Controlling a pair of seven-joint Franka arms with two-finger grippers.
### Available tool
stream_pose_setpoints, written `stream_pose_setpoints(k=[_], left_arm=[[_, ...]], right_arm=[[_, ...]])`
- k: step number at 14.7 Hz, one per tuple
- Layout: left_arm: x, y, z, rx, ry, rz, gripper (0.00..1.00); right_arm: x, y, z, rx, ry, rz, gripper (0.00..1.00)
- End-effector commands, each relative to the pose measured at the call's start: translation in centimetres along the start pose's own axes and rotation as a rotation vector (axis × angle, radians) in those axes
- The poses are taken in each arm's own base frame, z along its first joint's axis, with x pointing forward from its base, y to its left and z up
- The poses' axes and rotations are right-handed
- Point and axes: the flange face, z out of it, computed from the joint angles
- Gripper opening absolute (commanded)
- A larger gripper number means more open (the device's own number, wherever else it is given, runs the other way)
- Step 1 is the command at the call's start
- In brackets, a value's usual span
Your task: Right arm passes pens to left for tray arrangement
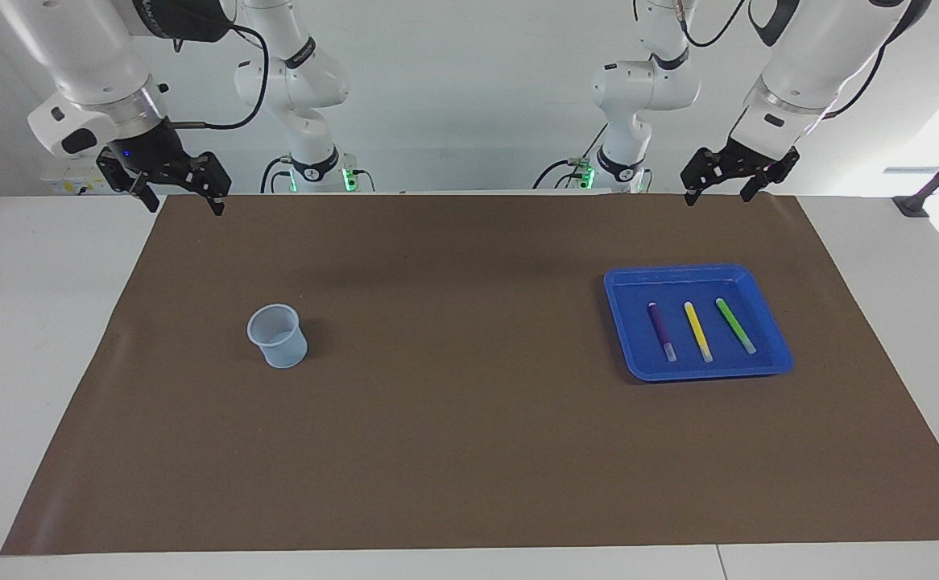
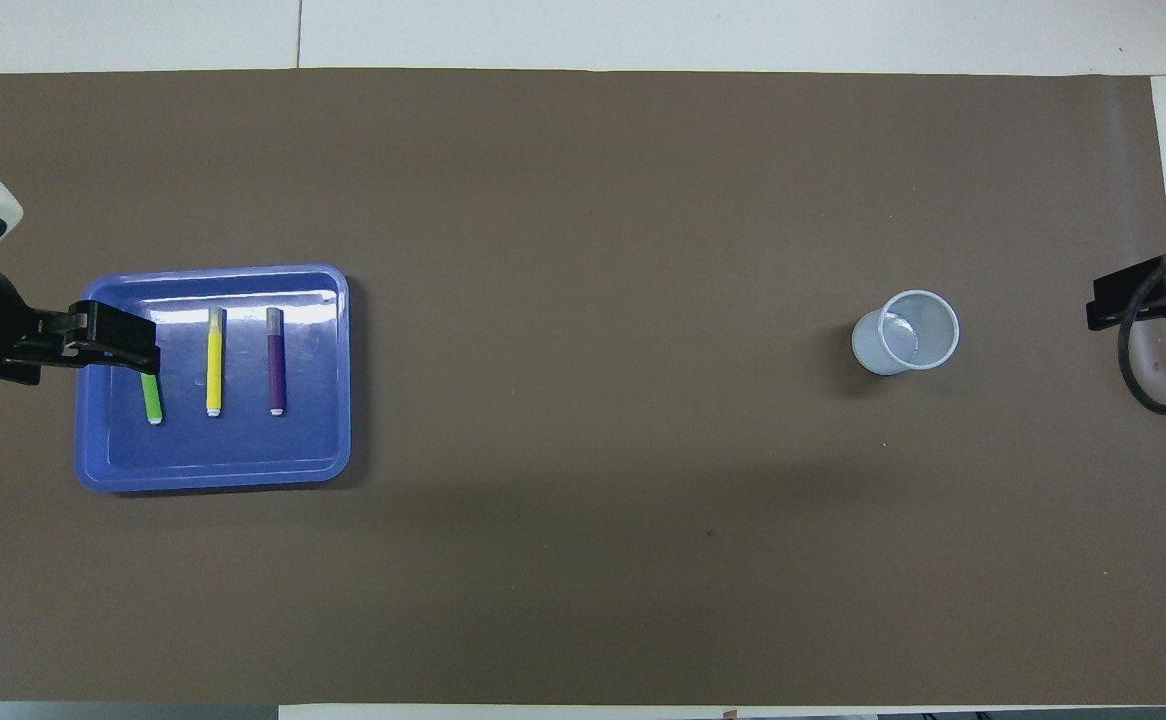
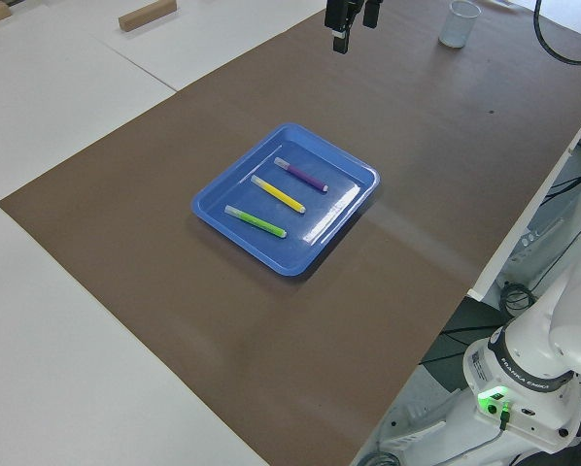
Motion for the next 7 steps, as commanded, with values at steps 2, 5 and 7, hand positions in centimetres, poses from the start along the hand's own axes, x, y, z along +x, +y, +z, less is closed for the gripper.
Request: stream_pose_setpoints(k=[2,5,7], left_arm=[[-0.47,-0.11,-0.67,-0.013,0.005,0.000,1.00],[-0.60,-0.13,-0.58,-0.012,0.000,0.005,1.00],[-0.46,-0.10,-0.81,-0.015,0.020,0.006,1.00]], right_arm=[[-0.53,0.33,-0.10,0.000,0.006,-0.023,1.00],[-0.53,0.42,-0.10,0.000,0.006,-0.022,1.00],[-0.53,0.42,-0.10,0.000,0.006,-0.022,1.00]])
